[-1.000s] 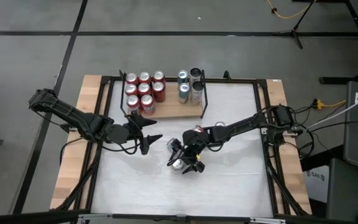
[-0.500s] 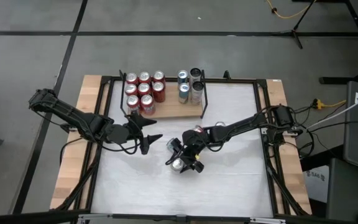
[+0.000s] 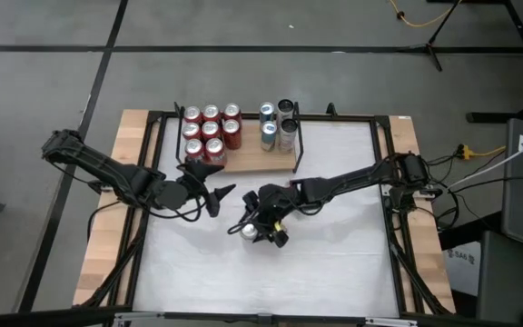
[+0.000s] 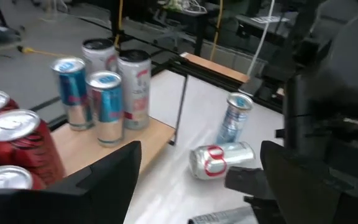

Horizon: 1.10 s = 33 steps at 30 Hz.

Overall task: Place canned beverage on shelf
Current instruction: Put the red silver soda can on the shelf

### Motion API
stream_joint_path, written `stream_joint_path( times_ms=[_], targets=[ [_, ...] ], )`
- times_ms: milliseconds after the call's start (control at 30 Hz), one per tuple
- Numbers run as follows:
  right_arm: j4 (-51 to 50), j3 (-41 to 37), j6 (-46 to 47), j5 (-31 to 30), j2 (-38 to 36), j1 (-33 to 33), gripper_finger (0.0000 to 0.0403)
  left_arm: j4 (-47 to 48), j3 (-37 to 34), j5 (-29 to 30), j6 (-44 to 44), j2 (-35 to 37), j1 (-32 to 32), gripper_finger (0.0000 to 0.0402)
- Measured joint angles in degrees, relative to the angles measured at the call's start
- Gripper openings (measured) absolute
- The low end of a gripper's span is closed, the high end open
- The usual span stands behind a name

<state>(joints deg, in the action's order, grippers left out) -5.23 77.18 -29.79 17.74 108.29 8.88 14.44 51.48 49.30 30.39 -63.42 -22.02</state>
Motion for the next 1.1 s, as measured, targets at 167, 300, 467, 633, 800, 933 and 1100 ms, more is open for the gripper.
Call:
stream_joint_path(
  times_ms=[167, 300, 467, 633, 800, 933, 1100],
  targets=[
    [-6.2, 5.4, 0.1, -0.2, 0.0, -2.5, 0.0300, 0.1, 0.0, 2.7, -3.2, 1.7, 0.0, 0.0321],
    [-10.1, 10.2, 0.0, -0.2, 0.0, -4.9, 0.0300, 0.1, 0.0, 5.3, -7.0, 4.2, 0.0, 0.0321],
    [-15.4, 16.0, 0.0, -0.2, 0.0, -7.9, 0.0300, 1.4, 0.0, 6.0, -10.5, 8.0, 0.0, 0.0321],
    [-17.0, 19.5, -0.1, -1.8, 0.0, -10.2, 0.0300, 9.5, 0.0, 4.1, -8.2, 10.5, 0.0, 0.0321],
    [-16.9, 19.7, 0.9, -3.2, 0.0, -11.9, 0.0300, 22.6, 0.0, -0.9, 3.6, 10.2, 0.0, 0.0321],
    [-13.6, 18.7, 2.3, -3.2, 0.5, -13.2, 0.0300, 29.0, -0.8, -3.5, 11.8, 7.6, -0.2, 0.0321],
    [-4.3, 13.6, 5.2, -3.3, 0.6, -13.9, 0.0300, 29.0, -3.5, -5.4, 15.6, 4.6, -0.2, 0.0321]
  ],
)
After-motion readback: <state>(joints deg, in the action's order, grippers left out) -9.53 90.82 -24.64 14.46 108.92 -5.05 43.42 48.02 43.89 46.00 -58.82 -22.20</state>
